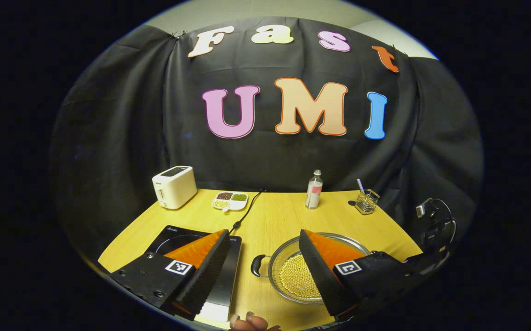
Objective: First push the handle of the pot to place it horizontally, then grasp the pot with both hands and set it on the induction cooktop.
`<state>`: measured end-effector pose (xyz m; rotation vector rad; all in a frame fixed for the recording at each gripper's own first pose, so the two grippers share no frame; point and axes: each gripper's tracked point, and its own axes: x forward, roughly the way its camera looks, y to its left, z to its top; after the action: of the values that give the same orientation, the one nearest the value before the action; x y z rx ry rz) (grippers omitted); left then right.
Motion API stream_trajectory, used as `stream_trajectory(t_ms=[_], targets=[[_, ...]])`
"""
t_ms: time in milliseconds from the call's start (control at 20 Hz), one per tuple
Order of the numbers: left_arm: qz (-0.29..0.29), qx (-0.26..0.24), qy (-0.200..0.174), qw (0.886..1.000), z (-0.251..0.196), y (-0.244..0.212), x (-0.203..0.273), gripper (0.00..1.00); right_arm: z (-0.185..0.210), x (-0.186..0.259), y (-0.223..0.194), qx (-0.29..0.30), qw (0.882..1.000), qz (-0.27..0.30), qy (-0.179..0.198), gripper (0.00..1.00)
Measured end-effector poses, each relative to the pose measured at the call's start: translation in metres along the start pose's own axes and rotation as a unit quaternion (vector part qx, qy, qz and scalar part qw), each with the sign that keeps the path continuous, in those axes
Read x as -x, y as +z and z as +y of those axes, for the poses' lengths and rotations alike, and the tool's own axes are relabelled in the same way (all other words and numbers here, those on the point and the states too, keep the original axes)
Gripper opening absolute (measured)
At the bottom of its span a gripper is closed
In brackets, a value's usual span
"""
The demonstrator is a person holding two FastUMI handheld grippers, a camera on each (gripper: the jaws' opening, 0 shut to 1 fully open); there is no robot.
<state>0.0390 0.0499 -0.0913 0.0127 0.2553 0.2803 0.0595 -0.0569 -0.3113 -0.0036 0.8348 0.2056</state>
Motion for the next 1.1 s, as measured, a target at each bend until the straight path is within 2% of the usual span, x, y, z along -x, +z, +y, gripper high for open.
stream_trajectory(t_ms=[600, 1100], targets=[[0.001, 0.014, 0.059, 0.998, 0.005, -0.003, 0.026, 0.97, -0.005, -0.003, 0.006, 0.023, 0.999, 0.004, 0.037, 0.02], [0.008, 0.019, 0.081, 0.997, 0.001, -0.011, 0.035, 0.97, -0.007, -0.006, 0.011, 0.03, 0.998, 0.003, 0.055, 0.02]])
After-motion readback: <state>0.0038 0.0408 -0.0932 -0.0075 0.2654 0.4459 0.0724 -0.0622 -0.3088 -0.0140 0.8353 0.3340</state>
